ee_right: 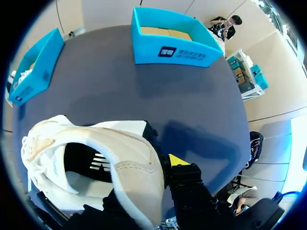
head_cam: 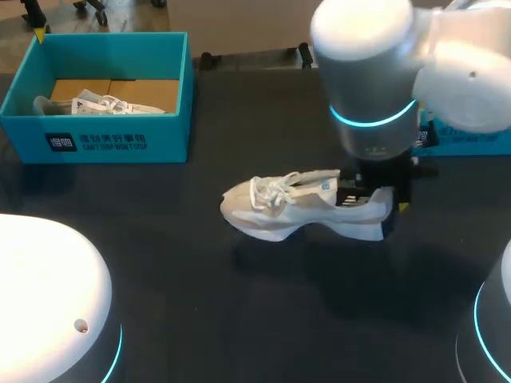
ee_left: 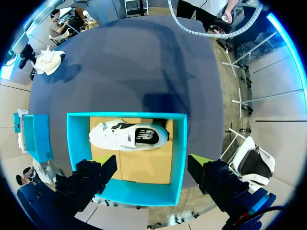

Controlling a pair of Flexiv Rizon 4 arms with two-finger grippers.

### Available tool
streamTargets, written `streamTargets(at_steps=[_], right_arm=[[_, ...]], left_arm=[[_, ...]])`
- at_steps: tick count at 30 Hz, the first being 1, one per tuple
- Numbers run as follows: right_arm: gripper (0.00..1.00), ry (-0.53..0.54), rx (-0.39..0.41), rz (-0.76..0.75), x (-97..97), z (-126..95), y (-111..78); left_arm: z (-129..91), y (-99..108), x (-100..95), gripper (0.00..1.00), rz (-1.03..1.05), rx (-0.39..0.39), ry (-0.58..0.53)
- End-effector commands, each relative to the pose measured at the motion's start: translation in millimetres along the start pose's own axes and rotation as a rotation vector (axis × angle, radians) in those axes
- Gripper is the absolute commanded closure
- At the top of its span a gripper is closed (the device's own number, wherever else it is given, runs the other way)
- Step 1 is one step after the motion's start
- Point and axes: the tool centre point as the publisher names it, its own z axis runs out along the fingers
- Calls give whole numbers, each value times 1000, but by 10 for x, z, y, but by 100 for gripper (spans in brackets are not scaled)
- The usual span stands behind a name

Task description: Take the shoe out of the shoebox, open the shoe tongue, remove and reinsert the insole, then place the shoe into the shoebox

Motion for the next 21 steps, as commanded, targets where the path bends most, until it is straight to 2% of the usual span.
streamTargets(at_steps=[1, 4, 6, 9, 13, 21], right_arm=[[100, 25, 19, 4, 244, 298, 47], [100, -18, 9, -24, 306, 434, 32], [100, 20, 4, -19, 325, 507, 17], [100, 21, -9, -39, 352, 609, -13], [100, 48, 12, -54, 388, 714, -44], [100, 72, 9, -113, 560, 884, -115]], left_arm=[[-5, 7, 5, 0, 1, 2, 2], [-5, 7, 5, 0, 1, 2, 2], [-5, 7, 5, 0, 1, 2, 2], [-5, 7, 5, 0, 1, 2, 2], [-5, 7, 5, 0, 1, 2, 2], [-5, 7, 5, 0, 1, 2, 2]])
